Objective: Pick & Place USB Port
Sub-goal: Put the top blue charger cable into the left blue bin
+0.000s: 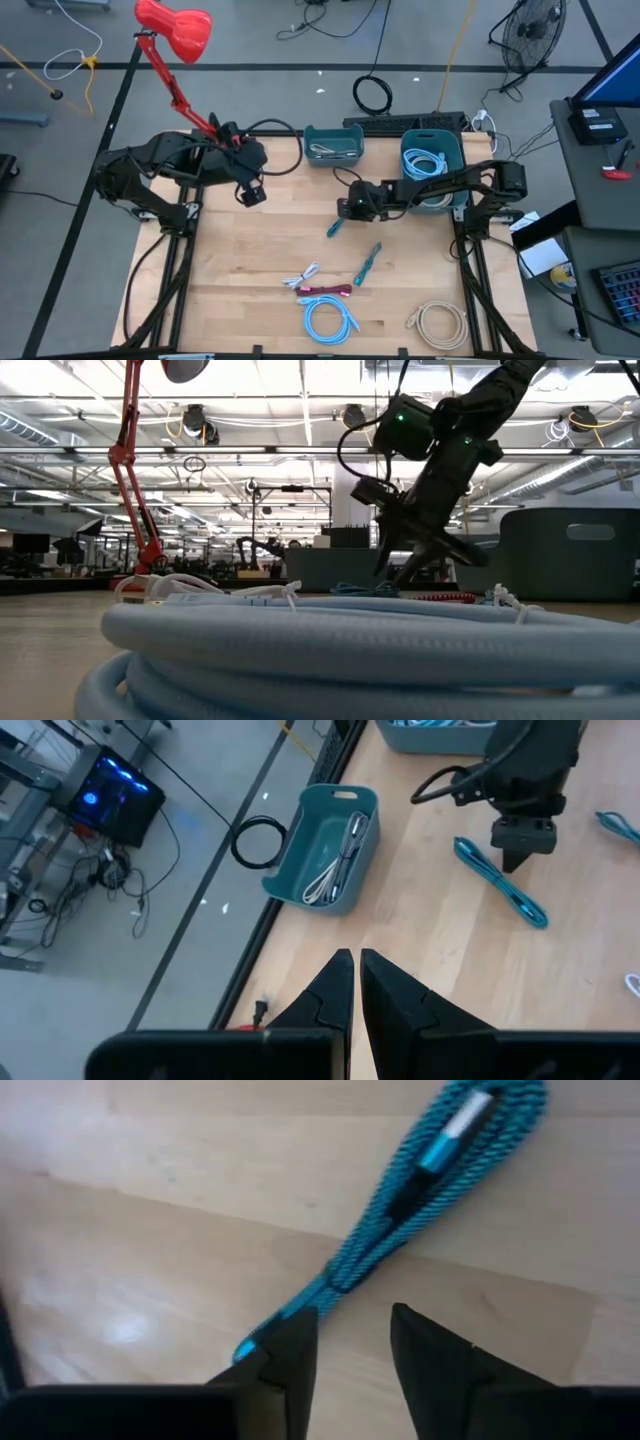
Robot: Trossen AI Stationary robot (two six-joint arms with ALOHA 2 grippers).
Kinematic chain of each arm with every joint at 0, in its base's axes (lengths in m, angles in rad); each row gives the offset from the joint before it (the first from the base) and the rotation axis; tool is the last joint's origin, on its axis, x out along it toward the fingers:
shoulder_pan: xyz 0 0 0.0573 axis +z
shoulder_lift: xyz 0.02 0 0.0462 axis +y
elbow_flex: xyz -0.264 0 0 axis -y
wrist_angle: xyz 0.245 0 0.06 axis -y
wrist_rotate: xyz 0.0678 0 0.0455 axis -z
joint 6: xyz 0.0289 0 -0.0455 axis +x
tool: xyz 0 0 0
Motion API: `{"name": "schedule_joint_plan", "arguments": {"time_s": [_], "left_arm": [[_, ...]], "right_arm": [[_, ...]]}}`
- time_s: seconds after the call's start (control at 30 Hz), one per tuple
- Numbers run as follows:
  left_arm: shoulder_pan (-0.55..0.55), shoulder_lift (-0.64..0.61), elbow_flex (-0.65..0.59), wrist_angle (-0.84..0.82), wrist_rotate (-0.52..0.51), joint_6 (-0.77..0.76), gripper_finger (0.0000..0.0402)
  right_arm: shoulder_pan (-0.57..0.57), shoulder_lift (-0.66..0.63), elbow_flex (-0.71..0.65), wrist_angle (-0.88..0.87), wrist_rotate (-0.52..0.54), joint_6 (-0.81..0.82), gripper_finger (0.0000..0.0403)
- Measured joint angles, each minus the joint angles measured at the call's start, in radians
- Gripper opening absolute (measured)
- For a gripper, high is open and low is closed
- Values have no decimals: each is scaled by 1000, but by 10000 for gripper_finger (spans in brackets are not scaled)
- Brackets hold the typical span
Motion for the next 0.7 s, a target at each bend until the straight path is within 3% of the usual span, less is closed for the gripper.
{"name": "schedule_joint_plan", "arguments": {"time_s": [0.27, 0.57, 0.7], "left_arm": [[0, 0, 0, 3, -25, 18, 26], [-9, 0, 0, -6, -25, 12, 26], [-24, -1, 0, -6, -28, 4, 26]], "right_arm": [[-41, 8, 0, -1, 25, 17, 150], [-77, 10, 0, 13, 30, 16, 140], [-84, 70, 2, 23, 8, 25, 123]]}}
